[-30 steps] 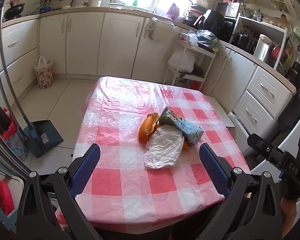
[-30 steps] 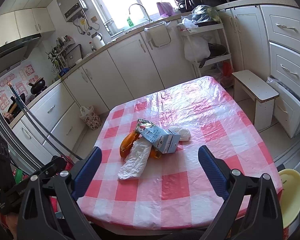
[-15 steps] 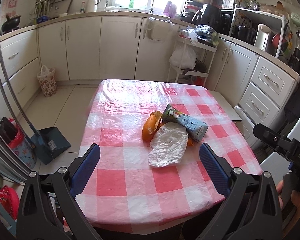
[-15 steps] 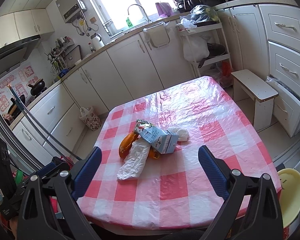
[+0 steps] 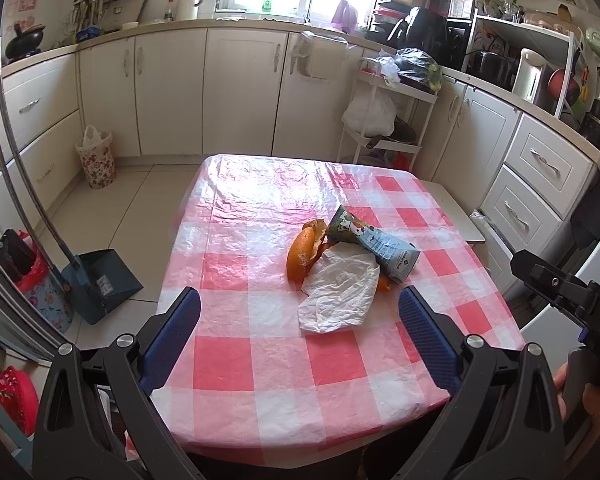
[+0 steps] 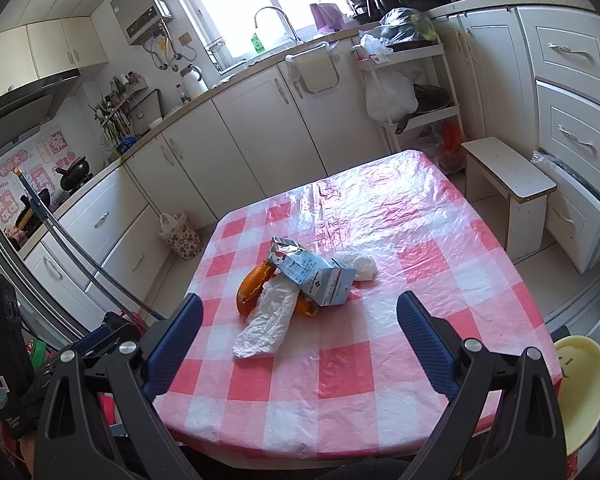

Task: Collect trash

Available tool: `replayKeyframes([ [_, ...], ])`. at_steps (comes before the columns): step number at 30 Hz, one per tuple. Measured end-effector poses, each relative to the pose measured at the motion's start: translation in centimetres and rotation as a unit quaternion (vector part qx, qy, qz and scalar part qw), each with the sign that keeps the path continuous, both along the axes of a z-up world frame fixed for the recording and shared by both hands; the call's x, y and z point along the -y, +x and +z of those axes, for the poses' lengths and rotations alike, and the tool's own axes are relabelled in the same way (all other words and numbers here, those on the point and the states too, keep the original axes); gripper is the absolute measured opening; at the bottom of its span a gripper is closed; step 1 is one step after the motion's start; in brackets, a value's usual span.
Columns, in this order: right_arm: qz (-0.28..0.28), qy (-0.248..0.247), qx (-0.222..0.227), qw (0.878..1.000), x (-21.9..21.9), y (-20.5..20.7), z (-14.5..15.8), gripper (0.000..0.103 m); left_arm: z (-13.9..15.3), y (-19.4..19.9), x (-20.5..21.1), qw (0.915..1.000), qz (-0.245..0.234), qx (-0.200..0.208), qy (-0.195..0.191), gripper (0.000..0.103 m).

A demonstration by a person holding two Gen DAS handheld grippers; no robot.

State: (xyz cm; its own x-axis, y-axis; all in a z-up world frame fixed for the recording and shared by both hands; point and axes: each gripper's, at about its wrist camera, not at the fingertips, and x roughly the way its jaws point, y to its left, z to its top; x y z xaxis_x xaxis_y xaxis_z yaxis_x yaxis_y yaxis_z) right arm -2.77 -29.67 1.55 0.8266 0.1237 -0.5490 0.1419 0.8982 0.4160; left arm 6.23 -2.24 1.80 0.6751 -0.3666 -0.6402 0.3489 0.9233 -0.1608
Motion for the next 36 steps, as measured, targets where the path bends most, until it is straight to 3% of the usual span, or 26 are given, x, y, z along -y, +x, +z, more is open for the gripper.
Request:
replayKeyframes([
  [36, 0.01, 0.0, -0.002, 1.0, -0.01, -0.34, -0.39, 0.094, -0.09, -0.09, -0.19, 1.0, 0.001, 0.0, 0.003, 0.096],
])
